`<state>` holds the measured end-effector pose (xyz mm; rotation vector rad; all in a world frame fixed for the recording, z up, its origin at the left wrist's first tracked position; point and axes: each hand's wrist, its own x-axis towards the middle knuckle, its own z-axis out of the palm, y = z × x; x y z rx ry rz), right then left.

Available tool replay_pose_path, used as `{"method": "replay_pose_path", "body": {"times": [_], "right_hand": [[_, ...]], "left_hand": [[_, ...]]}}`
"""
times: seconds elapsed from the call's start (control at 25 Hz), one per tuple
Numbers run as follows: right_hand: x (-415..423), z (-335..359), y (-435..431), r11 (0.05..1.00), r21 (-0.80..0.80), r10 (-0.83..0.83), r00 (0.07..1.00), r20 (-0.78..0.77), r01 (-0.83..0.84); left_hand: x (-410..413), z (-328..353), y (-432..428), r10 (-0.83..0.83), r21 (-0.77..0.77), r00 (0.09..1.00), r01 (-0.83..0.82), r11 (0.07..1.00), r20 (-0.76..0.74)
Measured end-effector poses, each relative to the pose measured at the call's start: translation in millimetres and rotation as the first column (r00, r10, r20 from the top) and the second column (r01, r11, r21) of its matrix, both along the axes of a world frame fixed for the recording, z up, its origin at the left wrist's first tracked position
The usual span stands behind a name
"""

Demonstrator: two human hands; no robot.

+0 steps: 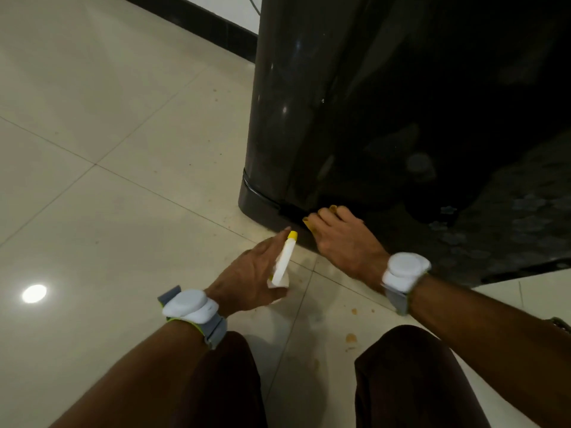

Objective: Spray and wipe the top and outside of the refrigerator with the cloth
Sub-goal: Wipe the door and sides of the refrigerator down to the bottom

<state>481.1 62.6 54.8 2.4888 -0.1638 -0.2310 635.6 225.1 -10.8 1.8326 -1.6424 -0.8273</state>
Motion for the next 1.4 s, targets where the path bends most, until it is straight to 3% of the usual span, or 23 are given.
{"method": "replay_pose_path", "body": {"times": [0.12, 0.2, 0.36, 0.52, 0.64, 0.84, 0.92, 1.0, 1.12, 1.24, 1.32, 1.4], "right_hand": [[-32.8, 5.1, 2.3, 0.989, 0.102, -0.108, 0.994, -0.032, 0.111], [-28.7, 11.0, 3.8, 0.98, 0.119, -0.163, 0.987, 0.008, 0.161], [0.2, 10.6, 8.6, 0.983, 0.144, -0.13, 0.985, 0.117, 0.112], [33.0, -6.2, 10.9, 0.996, 0.09, -0.007, 0.993, 0.114, -0.004], [61.9, -5.0, 9.6, 0.998, 0.052, 0.017, 0.989, 0.148, -0.025], [129.7, -19.7, 24.8, 0.997, -0.016, 0.079, 0.94, 0.333, -0.078], [164.4, -39.5, 28.0, 0.997, 0.016, 0.068, 0.968, 0.242, -0.074], [162.3, -65.4, 22.2, 0.995, 0.056, 0.088, 0.996, 0.003, -0.088], [100.7, -88.9, 2.3, 0.98, 0.071, 0.196, 0.905, -0.377, -0.183], [108.3, -85.0, -1.5, 0.97, -0.042, 0.205, 0.904, -0.374, -0.237], [154.5, -80.5, 10.1, 0.981, 0.059, 0.192, 0.962, -0.191, -0.184], [155.0, -70.5, 8.8, 0.989, 0.127, 0.108, 0.955, -0.277, -0.075]], "left_hand": [[-17.5, -13.8, -11.0, 0.157, -0.149, 0.986, -0.163, 0.975, -0.049], [-14.2, -19.9, -7.6, 0.213, -0.162, 0.971, -0.229, 0.96, -0.113], [19.9, -6.0, 17.3, 0.362, -0.262, 0.917, -0.396, 0.88, -0.171], [43.0, 1.8, 36.3, 0.351, -0.262, 0.936, -0.341, 0.903, -0.007], [48.6, 3.5, 36.0, 0.317, -0.238, 0.948, -0.307, 0.921, 0.003], [53.1, -0.9, 34.5, 0.265, -0.188, 0.964, -0.262, 0.947, -0.009], [61.2, -4.4, 38.8, 0.27, -0.183, 0.963, -0.269, 0.946, -0.022], [68.5, -4.8, 43.5, 0.267, -0.194, 0.963, -0.27, 0.943, -0.043], [75.6, -5.1, 48.5, 0.28, -0.198, 0.958, -0.286, 0.938, -0.058], [75.1, -4.3, 43.8, 0.271, -0.196, 0.961, -0.277, 0.941, -0.057], [73.0, -1.3, 39.4, 0.261, -0.191, 0.964, -0.266, 0.945, -0.049], [70.9, 2.1, 37.1, 0.247, -0.187, 0.968, -0.249, 0.95, -0.034]]}}
